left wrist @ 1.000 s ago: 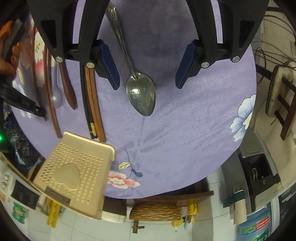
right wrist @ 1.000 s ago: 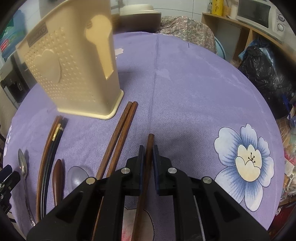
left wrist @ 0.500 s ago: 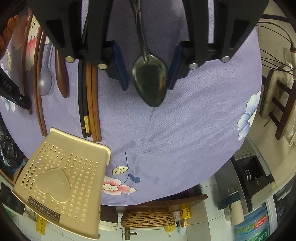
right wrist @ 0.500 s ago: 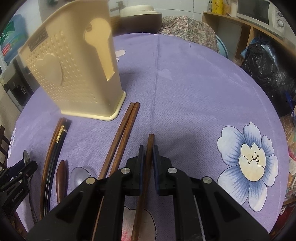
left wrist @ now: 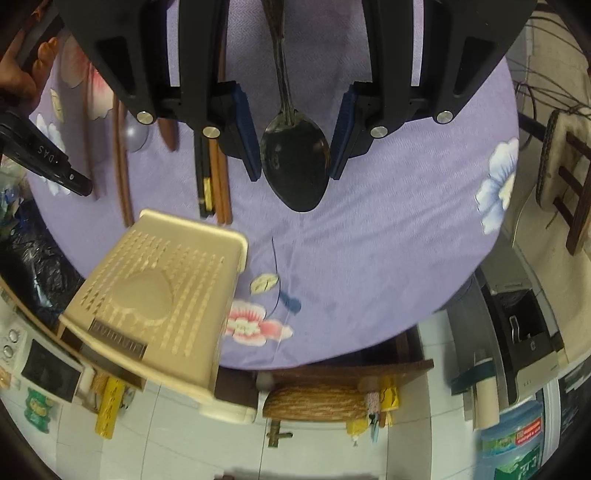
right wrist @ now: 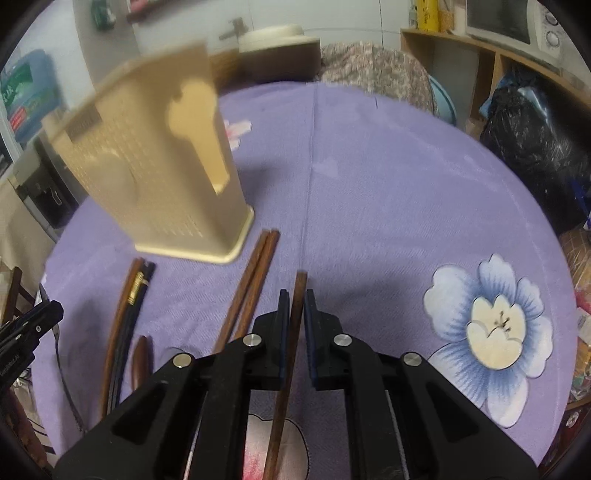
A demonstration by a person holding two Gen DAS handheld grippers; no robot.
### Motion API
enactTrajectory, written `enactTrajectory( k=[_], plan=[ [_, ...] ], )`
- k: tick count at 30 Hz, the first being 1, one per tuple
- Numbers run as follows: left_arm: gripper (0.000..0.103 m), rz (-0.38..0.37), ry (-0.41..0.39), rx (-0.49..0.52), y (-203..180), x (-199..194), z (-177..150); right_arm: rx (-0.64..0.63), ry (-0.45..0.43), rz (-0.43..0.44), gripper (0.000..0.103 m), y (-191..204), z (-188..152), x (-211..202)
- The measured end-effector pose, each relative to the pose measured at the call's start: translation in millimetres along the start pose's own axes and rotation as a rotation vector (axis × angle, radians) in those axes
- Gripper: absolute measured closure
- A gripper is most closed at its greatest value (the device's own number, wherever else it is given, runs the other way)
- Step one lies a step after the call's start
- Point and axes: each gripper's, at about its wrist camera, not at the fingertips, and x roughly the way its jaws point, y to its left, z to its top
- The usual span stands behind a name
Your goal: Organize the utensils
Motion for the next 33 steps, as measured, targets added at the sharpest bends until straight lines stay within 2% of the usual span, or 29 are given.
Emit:
enactTrajectory(
  k=[4, 6, 11, 13, 14, 15, 17, 19, 23, 26, 31, 32, 33],
  plan=[
    [0.065, -0.037, -0.082, 0.011, 5, -22, 16, -0.021, -0.113, 0.017, 0.095, -6, 13, -41],
    [0.065, -0.045, -0.120, 0.012, 7, -30, 23, -0.039, -0.151, 0.029, 0.099, -8, 18, -56],
    [0.065, -0.056, -0.137, 0.013, 6, -33, 27, -0.071, -0.081, 0.003, 0.098, -10, 17, -44],
    [0.065, -0.047, -0.148, 0.022, 5, -33, 25, -0.047, -0.053, -0.026, 0.088, -12, 11, -31],
    [0.065, -0.044, -0.152, 0.029, 5, -34, 24, -0.038, -0.034, -0.029, 0.068, -13, 7, -23],
    [0.065, -0.045, -0.153, 0.033, 6, -35, 23, -0.037, -0.023, -0.033, 0.062, -13, 2, -17],
    [0.065, -0.048, -0.156, 0.027, 7, -36, 23, -0.048, 0.013, -0.061, 0.062, -10, -6, -4],
    [0.065, -0.047, -0.160, 0.032, 8, -38, 22, -0.039, 0.039, -0.052, 0.062, -9, -13, 6],
    [0.065, -0.048, -0.164, 0.027, 8, -39, 21, -0.048, 0.050, -0.085, 0.066, -6, -22, 19],
    [0.065, -0.049, -0.165, 0.028, 8, -39, 20, -0.052, 0.069, -0.105, 0.074, -5, -24, 28],
    [0.065, -0.046, -0.165, 0.034, 7, -39, 19, -0.075, 0.049, -0.125, 0.086, 0, -24, 25],
    [0.065, -0.045, -0.165, 0.034, 6, -38, 18, -0.081, 0.051, -0.129, 0.093, 2, -24, 26],
    [0.065, -0.046, -0.164, 0.033, 6, -39, 18, -0.080, 0.052, -0.130, 0.093, 3, -23, 26]
  ],
)
